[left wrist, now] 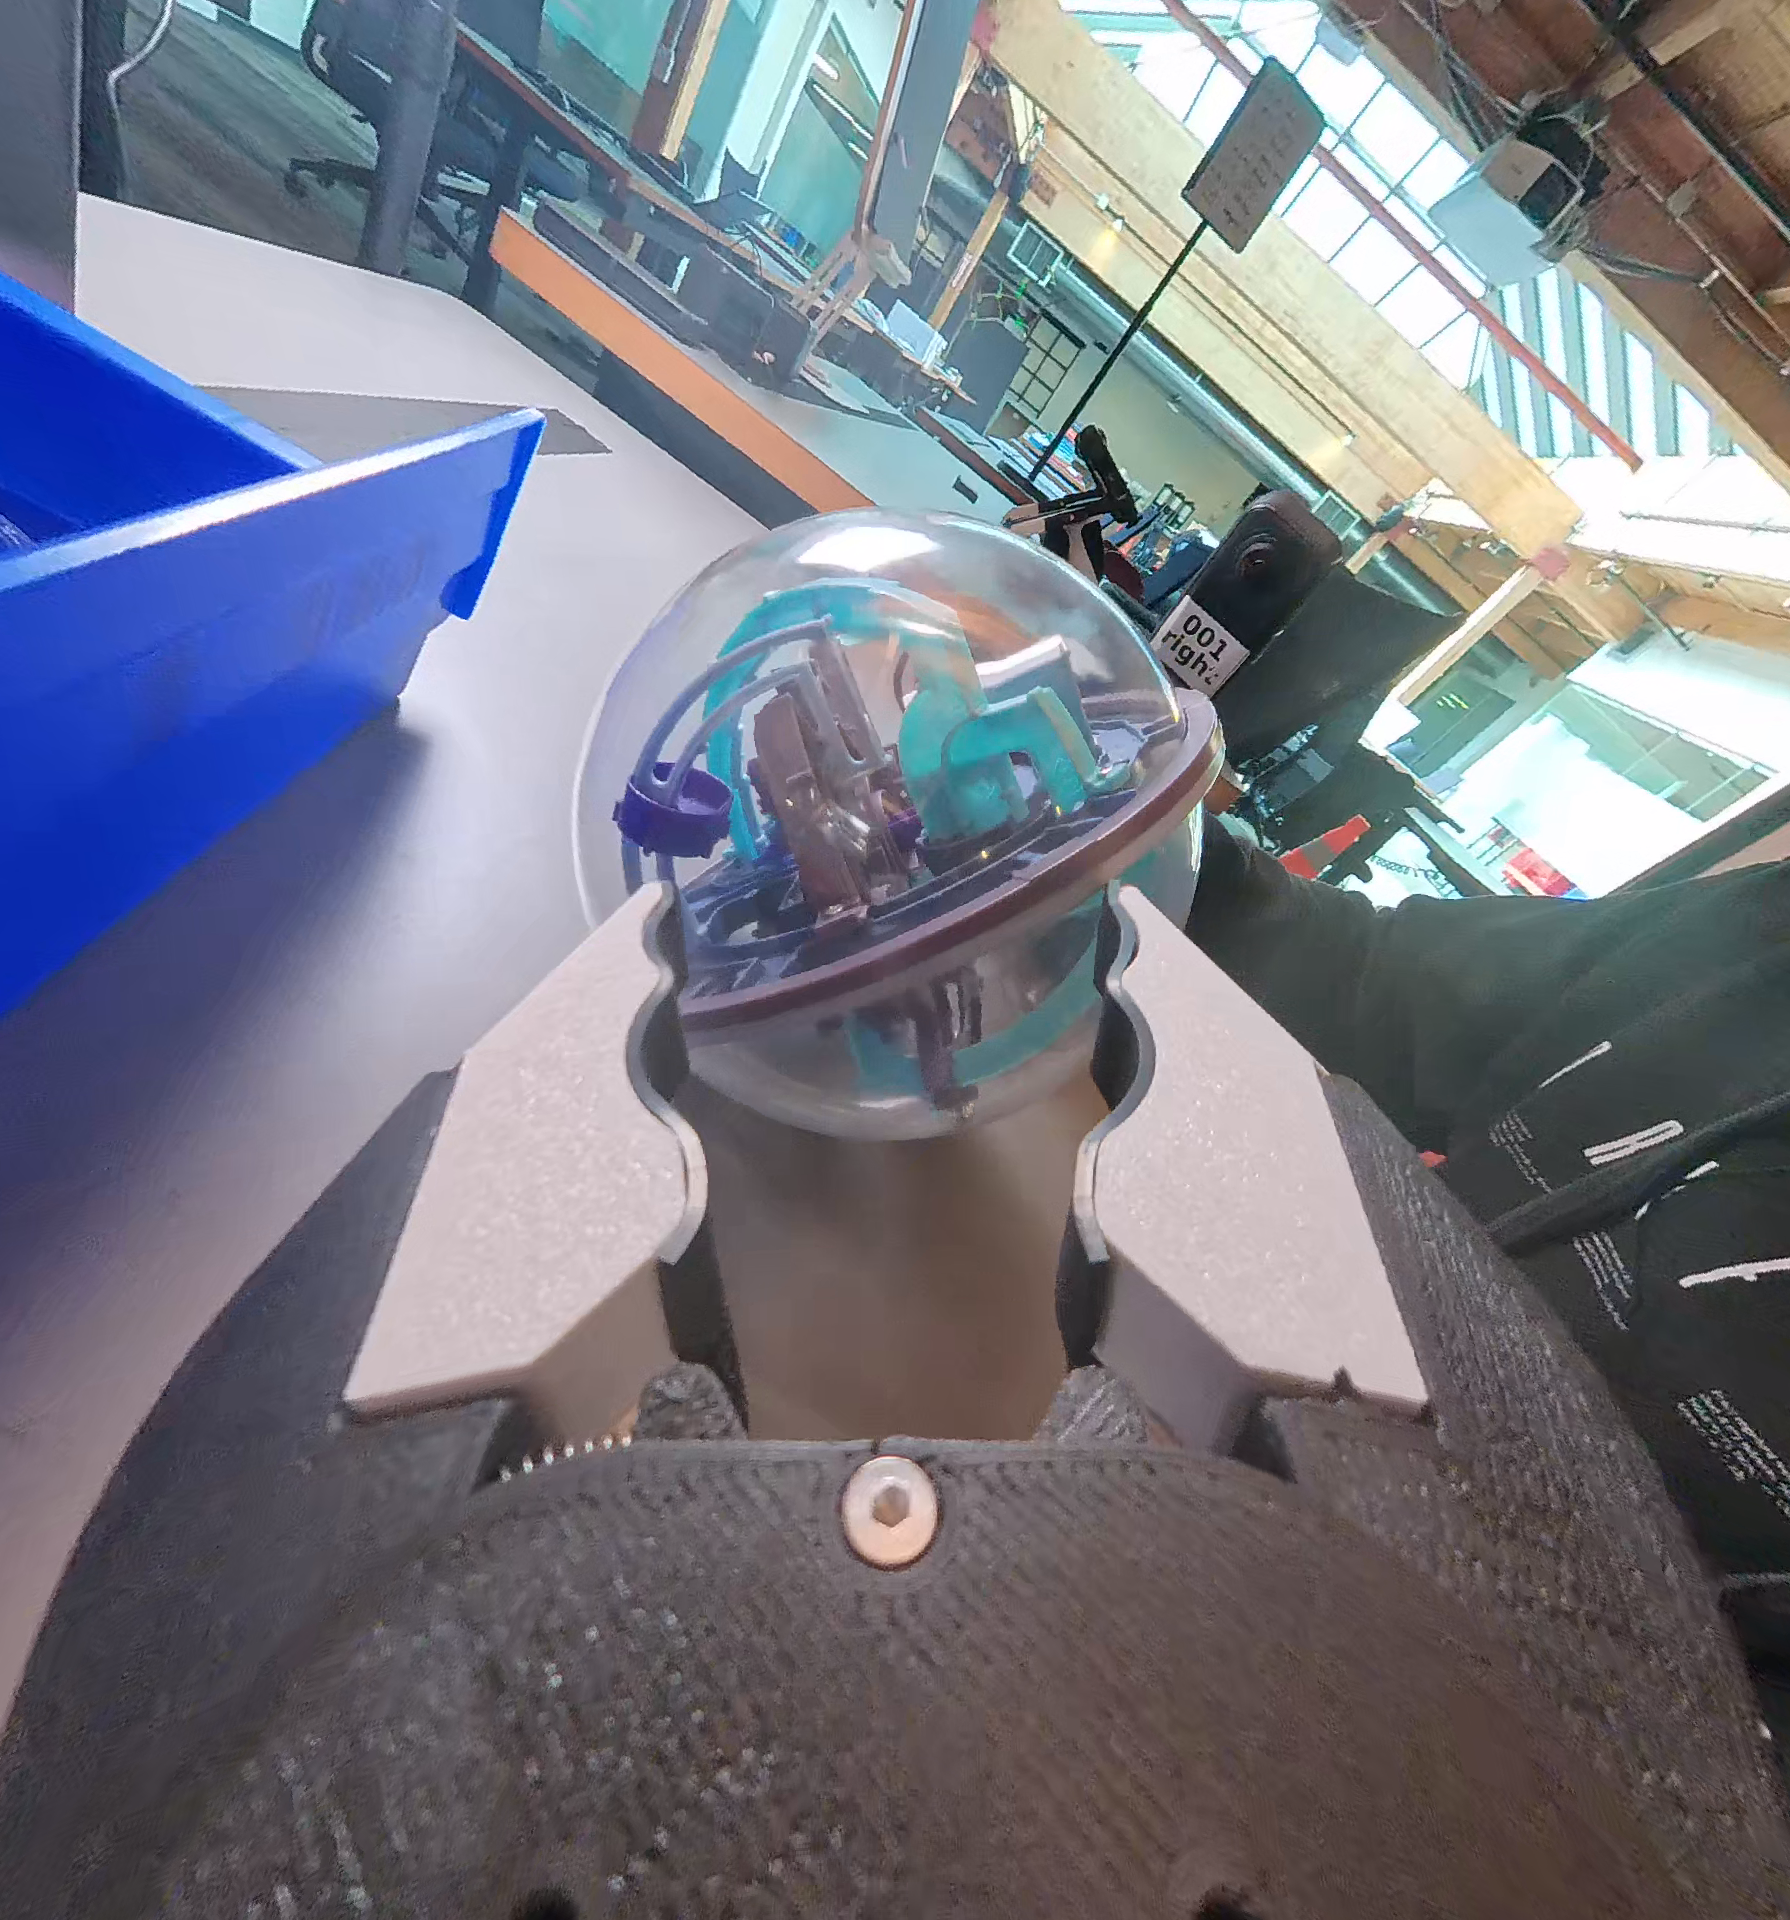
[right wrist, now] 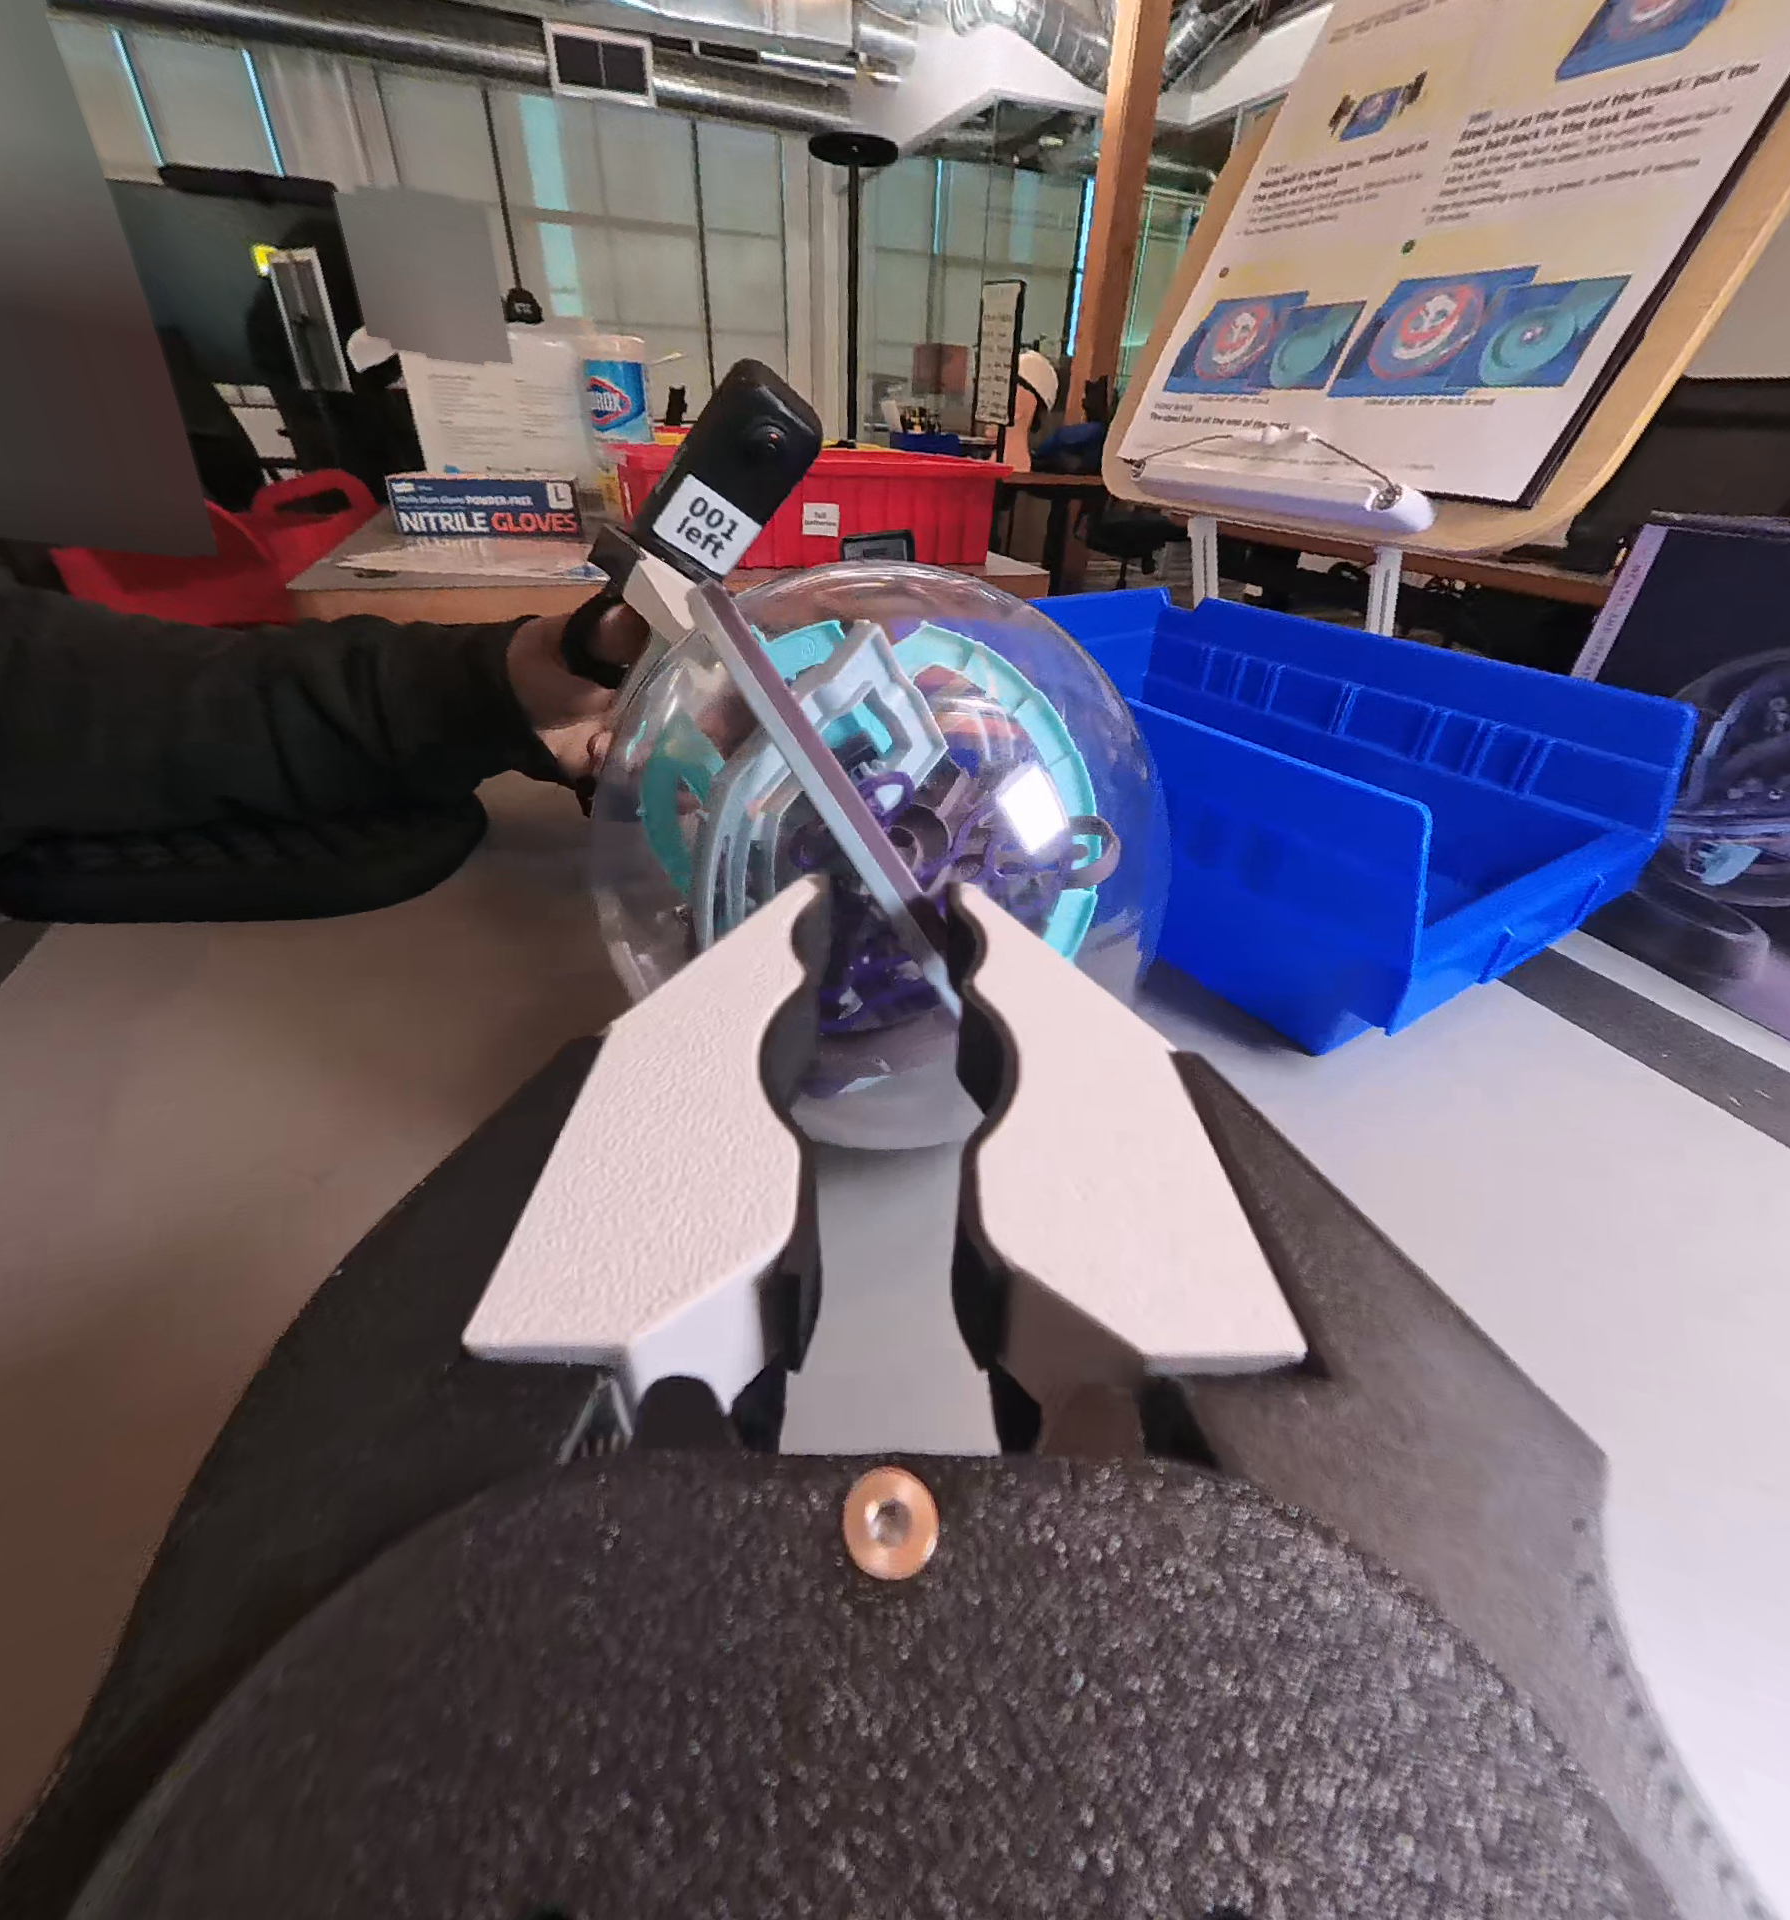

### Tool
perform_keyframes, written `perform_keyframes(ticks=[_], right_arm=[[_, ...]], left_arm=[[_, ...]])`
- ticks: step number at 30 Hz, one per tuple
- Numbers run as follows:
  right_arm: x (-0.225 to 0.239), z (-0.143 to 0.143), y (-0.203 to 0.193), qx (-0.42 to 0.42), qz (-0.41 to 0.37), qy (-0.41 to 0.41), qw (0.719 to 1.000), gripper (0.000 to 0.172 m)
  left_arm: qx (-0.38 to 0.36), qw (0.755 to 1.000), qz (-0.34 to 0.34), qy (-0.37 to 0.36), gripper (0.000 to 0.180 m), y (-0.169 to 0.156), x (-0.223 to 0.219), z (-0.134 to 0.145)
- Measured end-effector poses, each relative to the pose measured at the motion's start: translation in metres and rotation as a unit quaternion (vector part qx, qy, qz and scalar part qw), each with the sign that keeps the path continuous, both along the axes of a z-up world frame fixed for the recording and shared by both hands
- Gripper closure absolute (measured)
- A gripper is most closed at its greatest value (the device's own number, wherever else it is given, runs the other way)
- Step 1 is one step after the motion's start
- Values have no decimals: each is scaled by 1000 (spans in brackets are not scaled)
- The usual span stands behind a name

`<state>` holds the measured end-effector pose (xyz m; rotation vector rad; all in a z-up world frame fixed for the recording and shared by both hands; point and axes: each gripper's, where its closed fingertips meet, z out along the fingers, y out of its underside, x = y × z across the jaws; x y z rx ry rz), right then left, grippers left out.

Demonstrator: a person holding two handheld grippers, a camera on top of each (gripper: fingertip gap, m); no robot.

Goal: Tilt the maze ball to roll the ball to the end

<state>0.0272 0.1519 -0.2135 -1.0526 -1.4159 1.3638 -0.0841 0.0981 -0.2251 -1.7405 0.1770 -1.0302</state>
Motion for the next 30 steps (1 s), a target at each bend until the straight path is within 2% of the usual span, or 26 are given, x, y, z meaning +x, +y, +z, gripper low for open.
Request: perform_keyframes(ticks=[1, 4, 5, 7, 9, 16, 22, 25, 29, 30], right_arm=[[0, 0, 2, -3, -3, -1, 1000, 159], [1, -1, 5, -20, 0, -6, 1000, 160], [1, -1, 6, -26, -1, -7, 1000, 160], [0, -2, 10, -44, -6, -12, 999, 161], [1, -3, 13, -68, -3, -16, 998, 160], [1, -4, 15, -86, 3, -16, 996, 160], [2, -3, 15, -91, 9, -16, 996, 160], [2, -3, 14, -95, 11, -16, 995, 160], [3, -1, 18, -101, 4, -10, 995, 160], [4, 0, 19, -103, 3, -8, 995, 160]], left_arm=[[3, 1000, 1, 3, 105, 0, 0, 1], [11, 1000, 7, 8, 114, 0, -1, 3], [17, 1000, 11, 10, 121, 0, -3, 4], [40, 999, 10, 6, 155, -3, -6, 11], [45, 999, -7, -16, 162, -6, -3, 17], [64, 998, -5, 23, 165, -7, -1, 17], [90, 993, -10, 81, 140, -9, 1, 12], [92, 988, 11, 128, 140, -4, -1, 3], [94, 988, 15, 124, 144, -2, 3, 3], [94, 988, 15, 122, 150, -2, 3, 4]])
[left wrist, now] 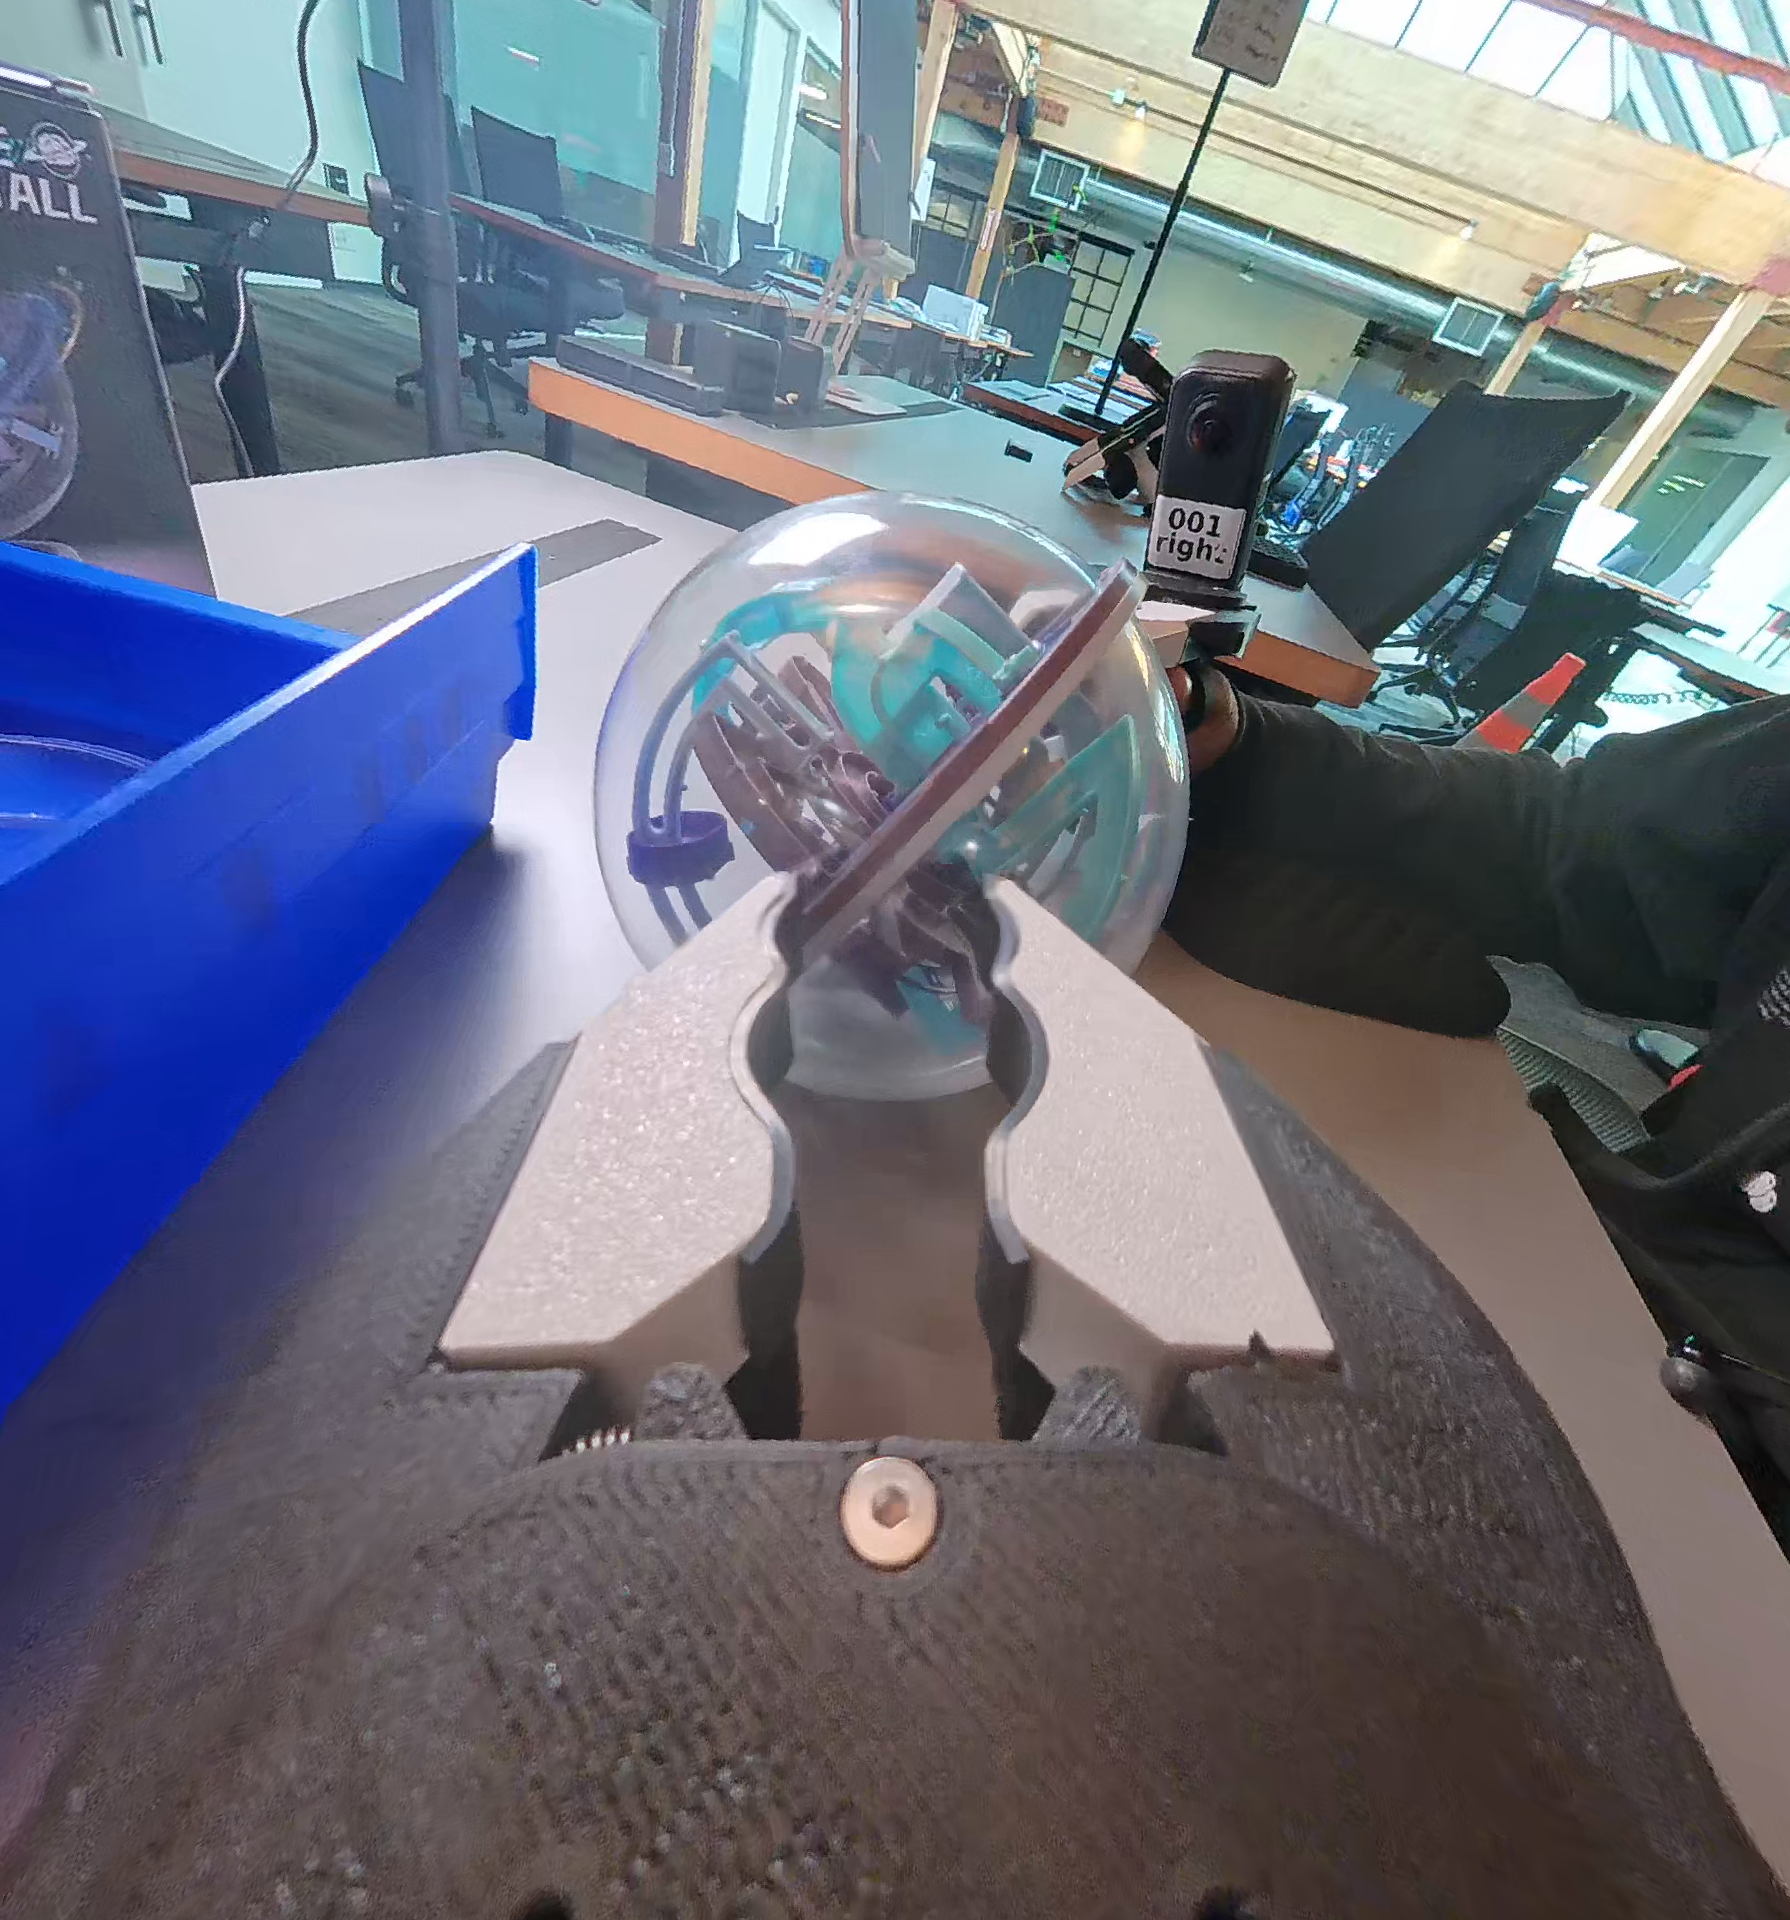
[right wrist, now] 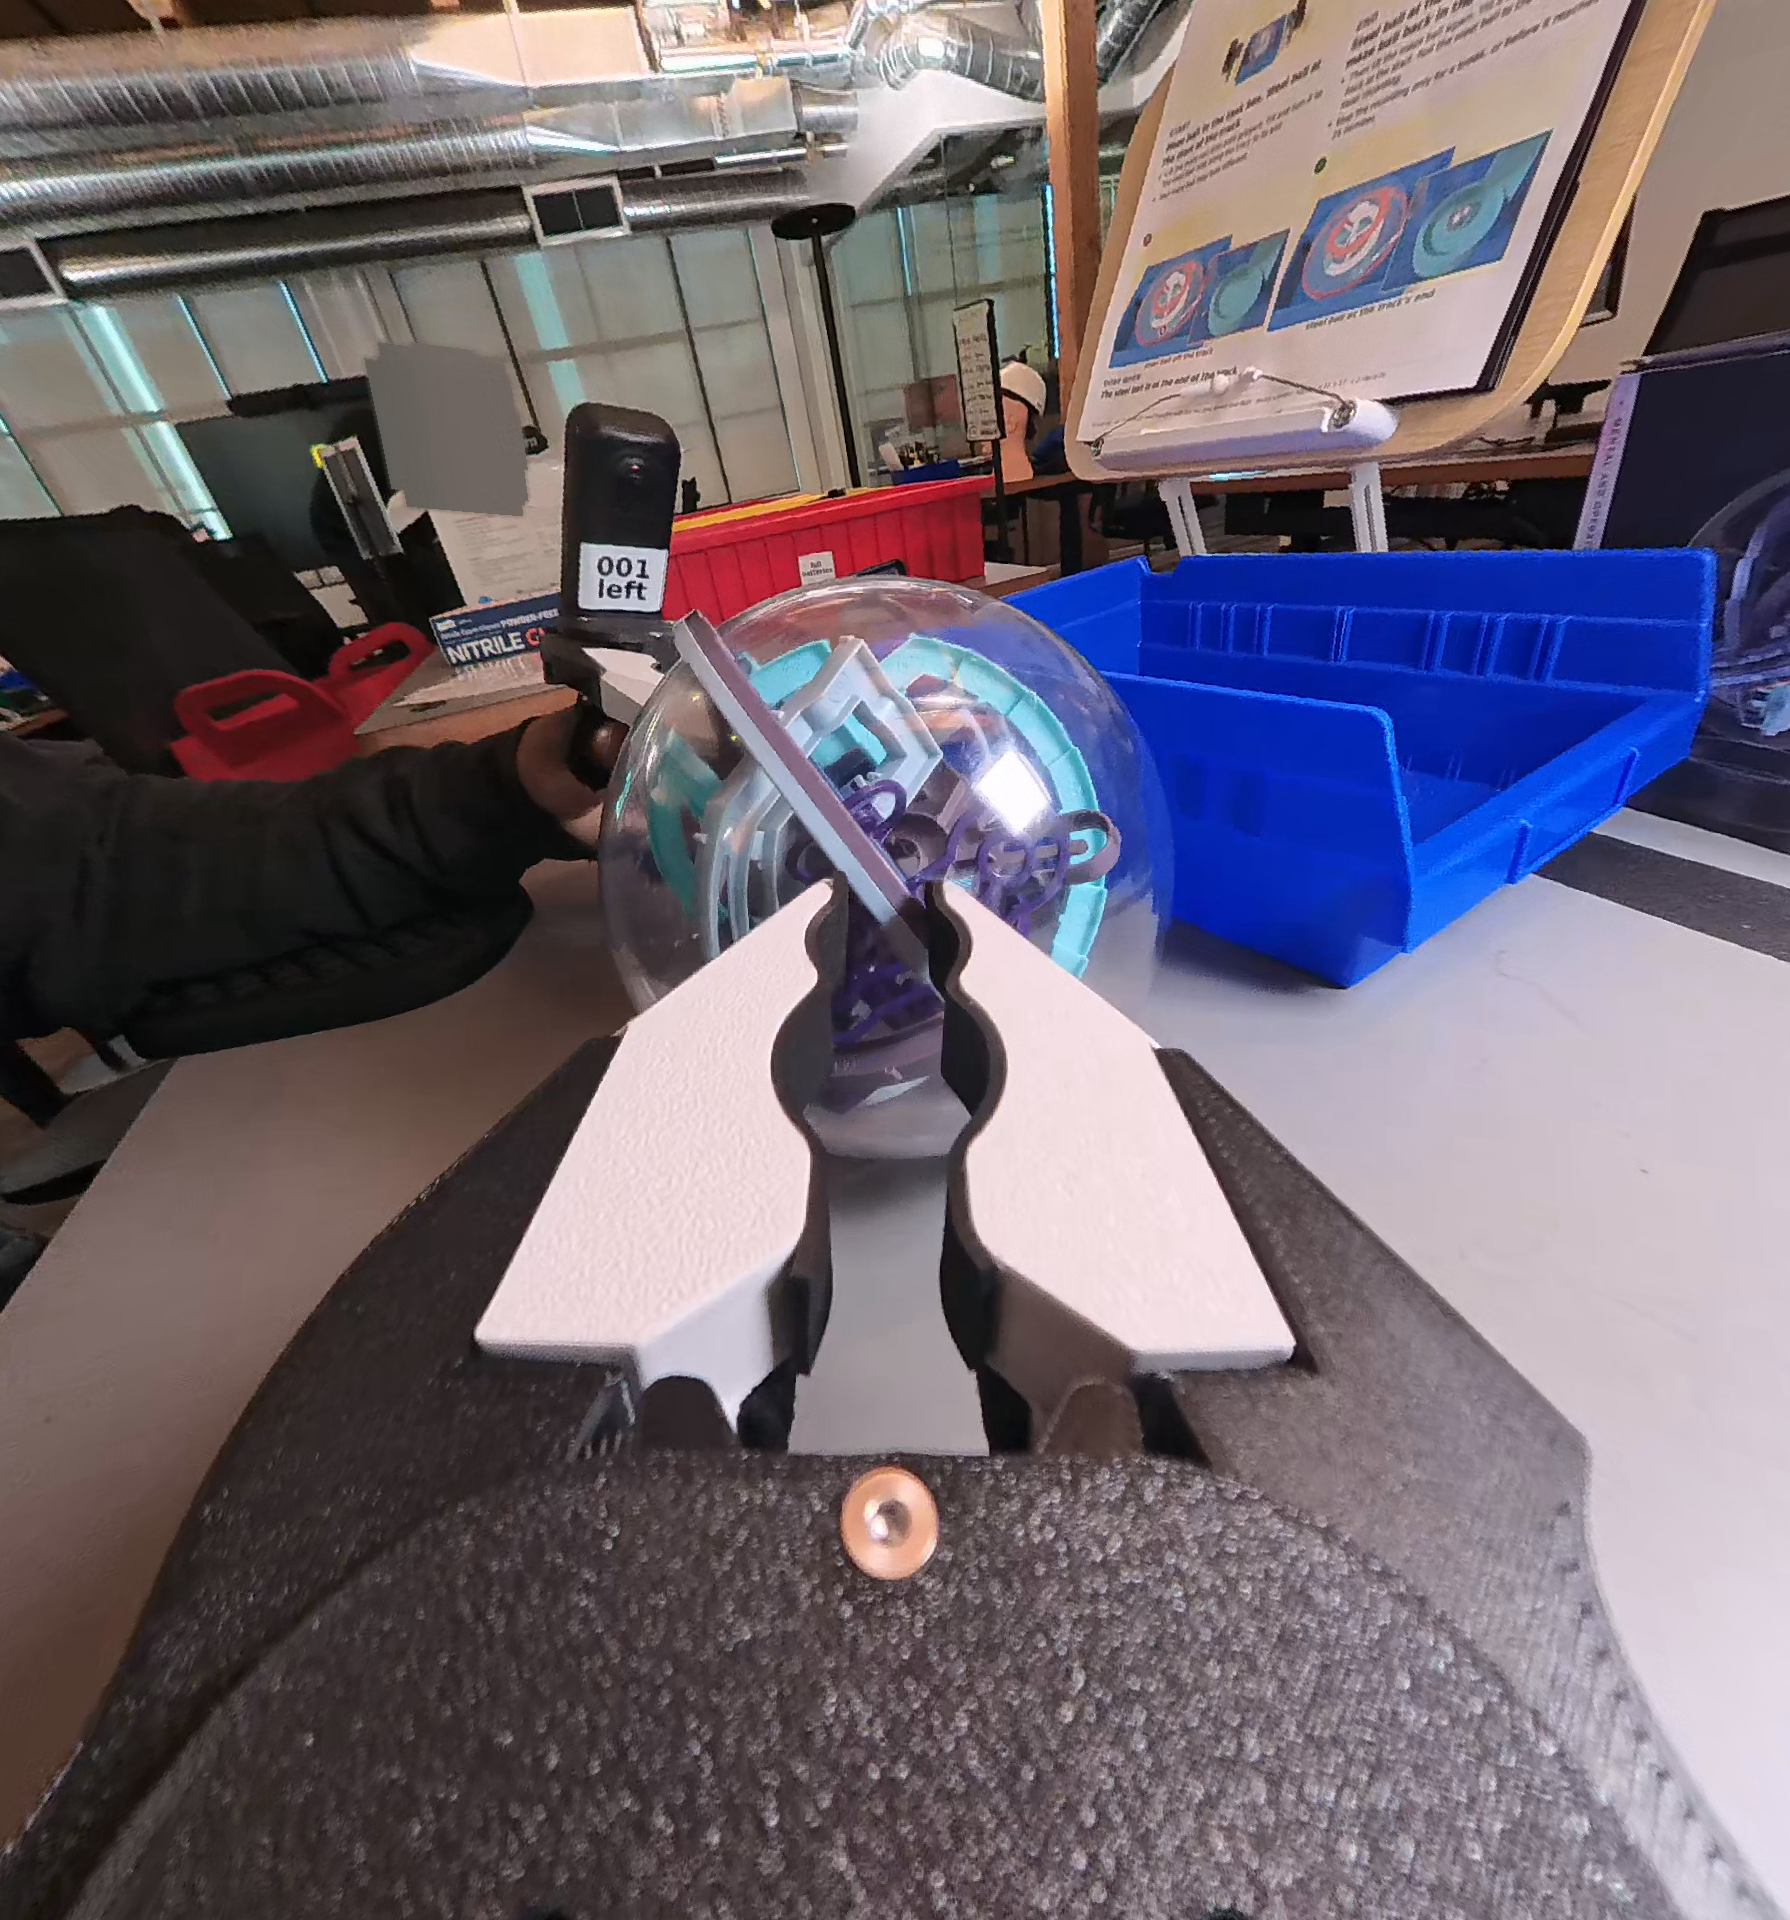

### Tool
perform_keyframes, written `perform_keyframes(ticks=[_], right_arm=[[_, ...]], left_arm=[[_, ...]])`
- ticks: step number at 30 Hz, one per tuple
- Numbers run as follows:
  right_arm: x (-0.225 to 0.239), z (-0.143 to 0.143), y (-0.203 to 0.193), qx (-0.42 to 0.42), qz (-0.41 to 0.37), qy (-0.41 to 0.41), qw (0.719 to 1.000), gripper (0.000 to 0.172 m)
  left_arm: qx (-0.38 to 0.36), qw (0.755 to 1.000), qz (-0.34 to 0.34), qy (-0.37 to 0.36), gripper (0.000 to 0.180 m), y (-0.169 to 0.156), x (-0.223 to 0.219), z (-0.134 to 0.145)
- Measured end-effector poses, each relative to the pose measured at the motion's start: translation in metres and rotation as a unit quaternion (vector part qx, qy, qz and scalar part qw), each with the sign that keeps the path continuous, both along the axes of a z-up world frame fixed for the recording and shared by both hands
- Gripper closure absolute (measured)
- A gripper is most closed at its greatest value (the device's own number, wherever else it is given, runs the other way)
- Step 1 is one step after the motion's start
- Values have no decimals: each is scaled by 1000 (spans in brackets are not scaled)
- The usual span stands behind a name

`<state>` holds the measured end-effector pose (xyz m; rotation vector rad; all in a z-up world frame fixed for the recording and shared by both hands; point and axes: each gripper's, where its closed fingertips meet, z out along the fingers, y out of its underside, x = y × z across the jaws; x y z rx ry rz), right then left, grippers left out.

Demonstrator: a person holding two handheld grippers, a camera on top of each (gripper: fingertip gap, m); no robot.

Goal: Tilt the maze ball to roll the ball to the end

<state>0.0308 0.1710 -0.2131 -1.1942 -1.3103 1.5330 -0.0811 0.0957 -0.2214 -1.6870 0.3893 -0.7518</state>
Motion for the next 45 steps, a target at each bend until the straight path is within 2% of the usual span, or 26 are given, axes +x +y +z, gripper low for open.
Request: perform_keyframes(ticks=[1, 7, 10, 13, 25, 45], right_arm=[[0, 1, 0, -3, 0, 2, 1000, 160], [2, 6, -1, -9, 6, 9, 1000, 159], [9, 17, -11, -15, 39, 36, 998, 164], [7, 10, -11, -8, 38, 18, 999, 166], [5, 9, -5, 0, 14, 28, 1000, 166], [3, 3, -7, 29, 10, 17, 999, 167]], left_arm=[[3, 1000, -3, -3, 165, -1, 0, 3], [-1, 1000, -12, 12, 169, -6, 6, 6], [-37, 996, -53, -60, 172, -14, 12, 16], [-50, 991, -72, -102, 175, -16, 12, 18], [-48, 993, -83, -74, 175, -18, 18, 10], [8, 995, -91, -47, 174, -24, 24, 23]])
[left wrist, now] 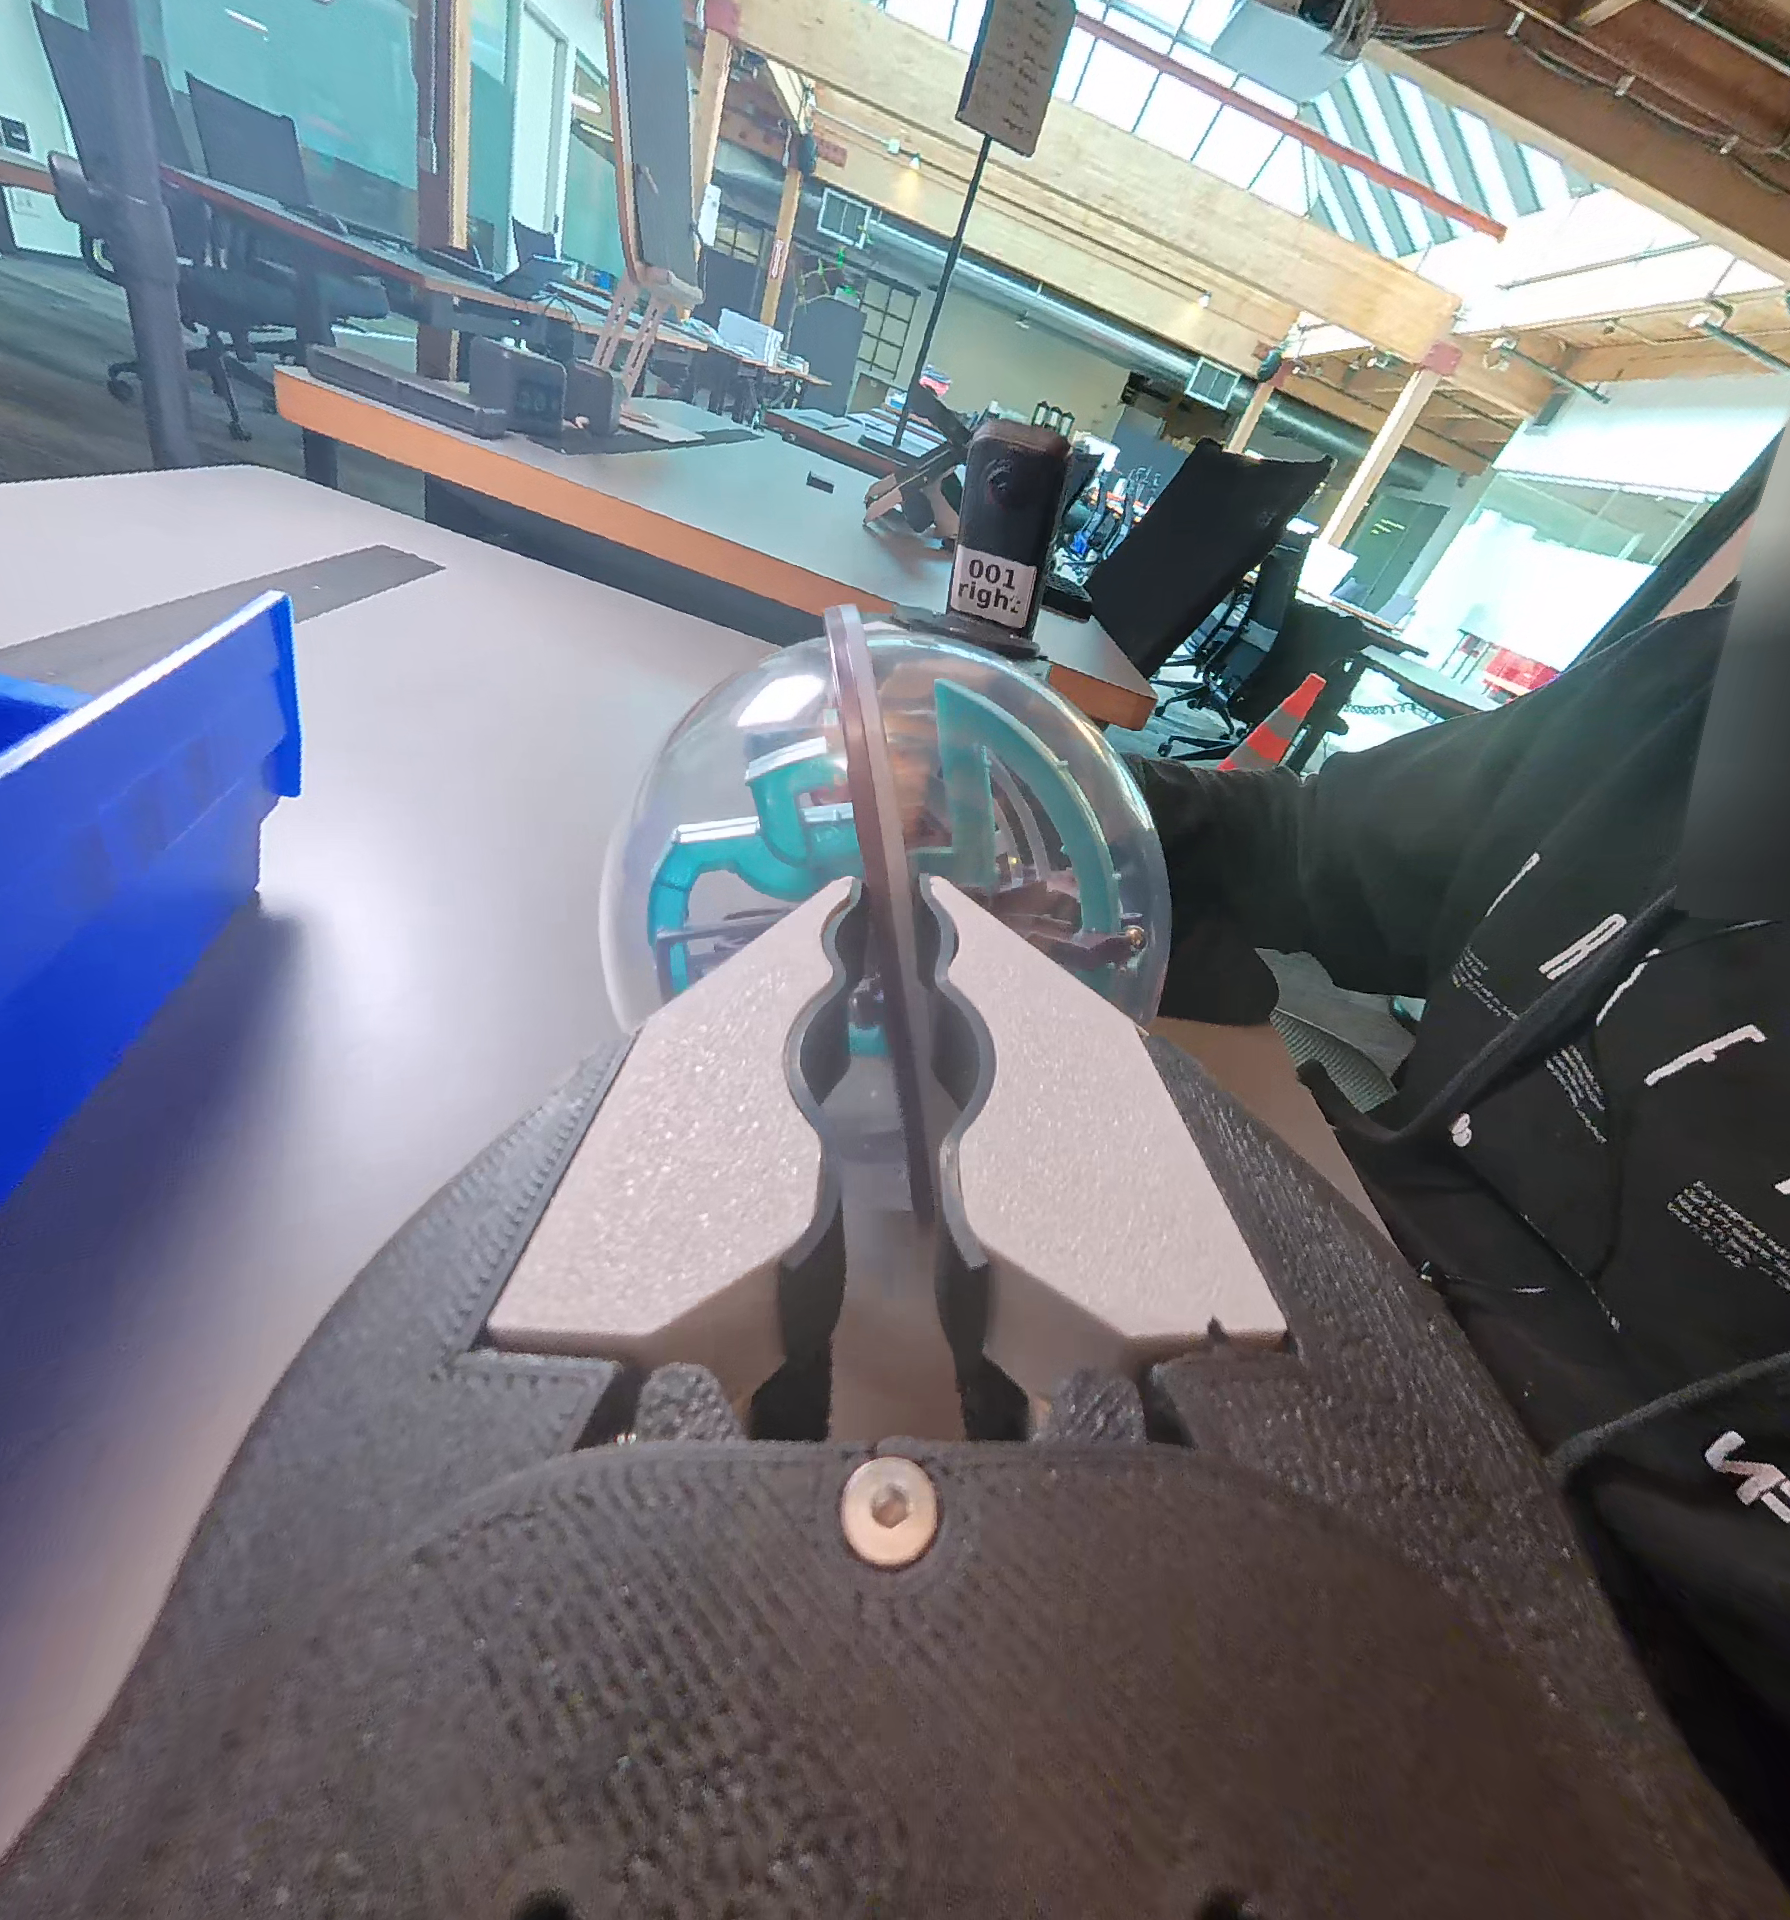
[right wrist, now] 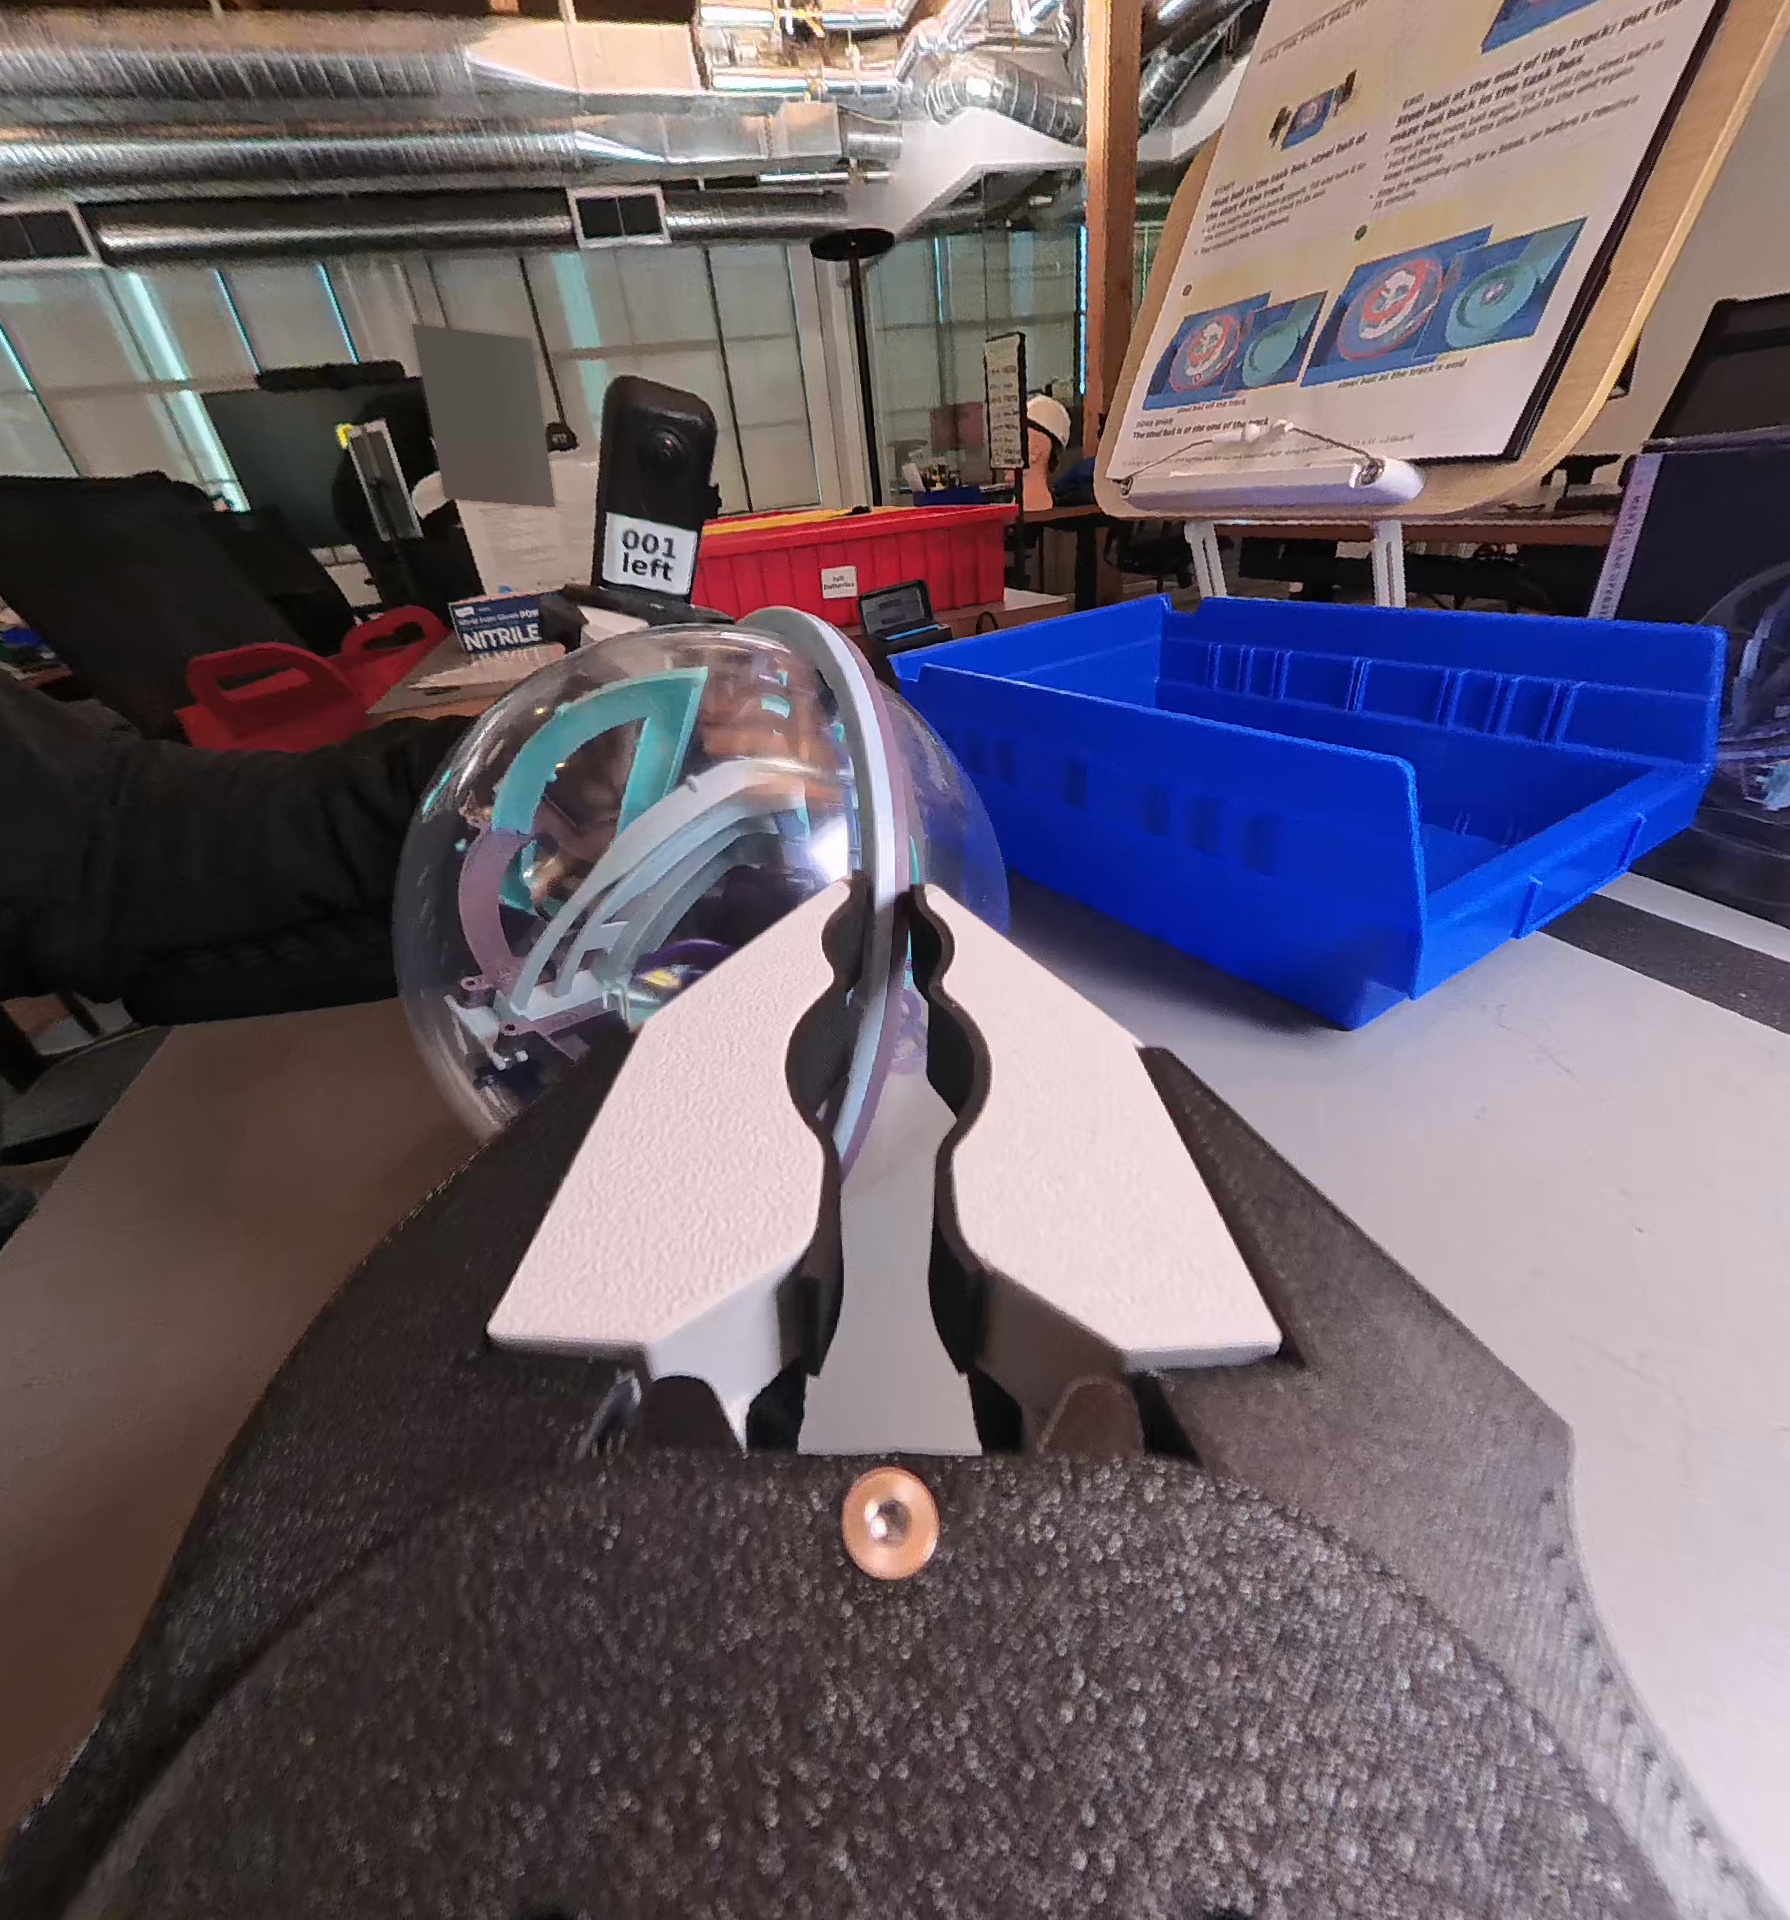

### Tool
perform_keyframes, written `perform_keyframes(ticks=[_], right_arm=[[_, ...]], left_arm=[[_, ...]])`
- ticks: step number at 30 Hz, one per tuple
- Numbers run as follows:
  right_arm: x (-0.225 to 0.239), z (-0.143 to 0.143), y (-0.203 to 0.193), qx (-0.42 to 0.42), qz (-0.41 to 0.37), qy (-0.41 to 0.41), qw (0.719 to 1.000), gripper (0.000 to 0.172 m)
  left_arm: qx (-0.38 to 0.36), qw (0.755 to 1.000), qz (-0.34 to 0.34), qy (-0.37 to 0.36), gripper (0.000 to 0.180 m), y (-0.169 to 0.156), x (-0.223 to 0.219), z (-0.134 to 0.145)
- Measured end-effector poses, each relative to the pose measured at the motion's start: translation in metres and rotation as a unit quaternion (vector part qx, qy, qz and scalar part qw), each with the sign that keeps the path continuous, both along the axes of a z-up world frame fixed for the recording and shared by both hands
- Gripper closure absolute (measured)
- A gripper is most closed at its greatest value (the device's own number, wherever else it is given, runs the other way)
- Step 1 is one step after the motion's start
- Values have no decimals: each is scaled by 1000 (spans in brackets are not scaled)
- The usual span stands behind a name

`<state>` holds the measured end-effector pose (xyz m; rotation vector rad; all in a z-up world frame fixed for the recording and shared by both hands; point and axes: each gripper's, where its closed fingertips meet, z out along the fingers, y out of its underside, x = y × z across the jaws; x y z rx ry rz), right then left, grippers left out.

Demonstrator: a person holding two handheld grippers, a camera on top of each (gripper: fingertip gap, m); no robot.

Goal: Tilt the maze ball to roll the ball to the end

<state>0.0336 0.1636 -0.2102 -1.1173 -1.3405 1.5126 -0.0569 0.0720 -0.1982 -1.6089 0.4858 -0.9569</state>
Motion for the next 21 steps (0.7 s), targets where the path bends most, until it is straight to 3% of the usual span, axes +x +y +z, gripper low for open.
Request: perform_keyframes(ticks=[15, 21], right_arm=[[6, 14, -12, 18, 21, 42, 999, 172], [5, 14, -8, 6, 16, 40, 999, 156]], left_arm=[[60, 998, -32, 18, 174, -13, 13, 11], [61, 997, -30, 20, 174, -13, 11, 11]])
